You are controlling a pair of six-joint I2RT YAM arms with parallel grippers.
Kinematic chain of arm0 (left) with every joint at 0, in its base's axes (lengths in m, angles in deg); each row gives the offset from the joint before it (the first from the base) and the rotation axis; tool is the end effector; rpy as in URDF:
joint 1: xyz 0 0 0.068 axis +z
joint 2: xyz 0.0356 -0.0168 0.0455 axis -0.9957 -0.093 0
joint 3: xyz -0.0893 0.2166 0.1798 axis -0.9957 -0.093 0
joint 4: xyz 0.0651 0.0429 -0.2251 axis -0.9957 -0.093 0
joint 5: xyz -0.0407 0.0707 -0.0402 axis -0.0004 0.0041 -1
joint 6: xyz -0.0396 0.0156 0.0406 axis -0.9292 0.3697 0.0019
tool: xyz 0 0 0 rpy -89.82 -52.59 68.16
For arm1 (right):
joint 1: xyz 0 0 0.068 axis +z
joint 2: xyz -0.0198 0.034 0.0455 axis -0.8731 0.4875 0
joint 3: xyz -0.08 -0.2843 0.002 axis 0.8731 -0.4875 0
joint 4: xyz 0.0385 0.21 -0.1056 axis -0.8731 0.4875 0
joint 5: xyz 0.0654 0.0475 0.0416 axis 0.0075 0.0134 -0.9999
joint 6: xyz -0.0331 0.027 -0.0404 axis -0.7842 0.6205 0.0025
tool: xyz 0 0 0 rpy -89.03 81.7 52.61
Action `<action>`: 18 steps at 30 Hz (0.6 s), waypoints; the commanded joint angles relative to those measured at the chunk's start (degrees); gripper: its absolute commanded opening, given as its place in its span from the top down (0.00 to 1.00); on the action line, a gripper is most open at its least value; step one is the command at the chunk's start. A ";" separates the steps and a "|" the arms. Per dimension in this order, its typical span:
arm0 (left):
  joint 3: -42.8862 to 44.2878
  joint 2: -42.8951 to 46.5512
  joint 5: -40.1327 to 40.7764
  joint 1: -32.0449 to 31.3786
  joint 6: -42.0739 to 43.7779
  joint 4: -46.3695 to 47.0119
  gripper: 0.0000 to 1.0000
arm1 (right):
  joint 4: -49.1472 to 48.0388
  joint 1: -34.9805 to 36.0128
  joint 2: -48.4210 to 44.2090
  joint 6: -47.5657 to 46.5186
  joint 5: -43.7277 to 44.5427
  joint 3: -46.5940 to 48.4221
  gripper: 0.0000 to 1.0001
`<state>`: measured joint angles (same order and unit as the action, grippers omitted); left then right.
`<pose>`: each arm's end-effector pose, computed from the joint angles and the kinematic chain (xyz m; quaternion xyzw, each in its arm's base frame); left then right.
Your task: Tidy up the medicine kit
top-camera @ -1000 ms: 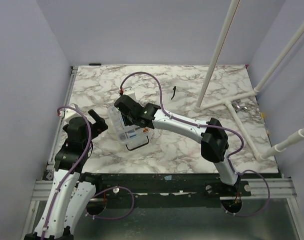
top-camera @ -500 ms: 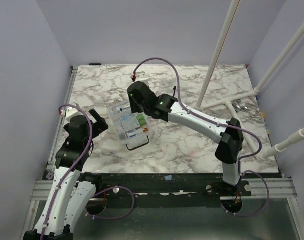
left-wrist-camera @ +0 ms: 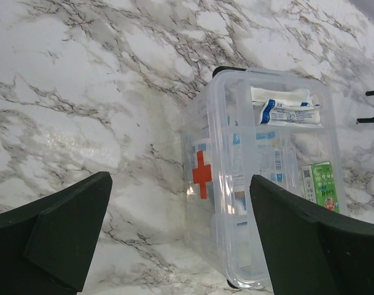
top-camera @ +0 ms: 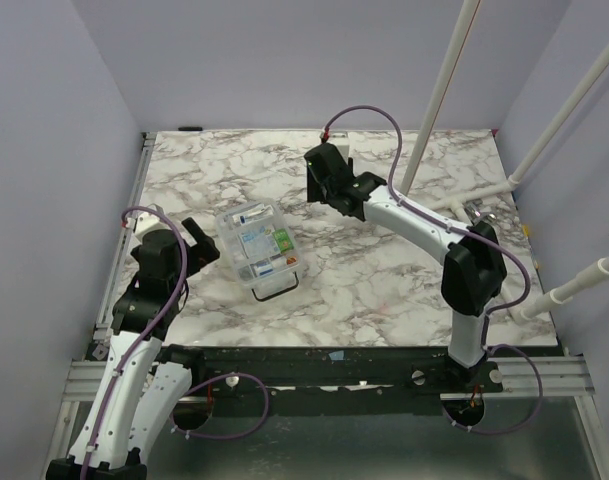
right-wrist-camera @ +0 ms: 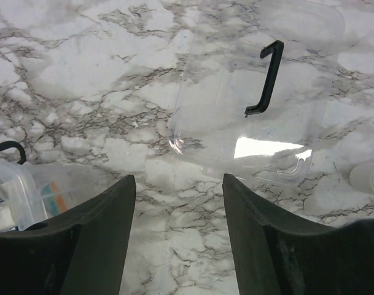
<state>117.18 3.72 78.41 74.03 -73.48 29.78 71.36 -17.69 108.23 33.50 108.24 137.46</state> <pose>0.0974 -0.0068 0.3057 -0.2530 0.8208 -0.0902 0.5041 0.3227 0.2753 0.3185 -0.0346 0.8896 0.0500 0.4526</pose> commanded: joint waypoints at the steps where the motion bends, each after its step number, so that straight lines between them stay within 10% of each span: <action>1: -0.39 -0.45 -1.87 -0.09 0.96 1.45 0.01 | -4.34 -1.09 3.55 0.90 4.80 -0.08 0.37; 18: -0.34 -0.80 -3.39 -0.09 0.44 1.58 0.01 | -4.87 -9.27 13.38 5.32 4.69 3.67 0.37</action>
<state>117.18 2.91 76.61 74.03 -73.21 30.08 67.89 -25.73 119.79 36.53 111.87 138.79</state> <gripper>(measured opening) 0.985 0.627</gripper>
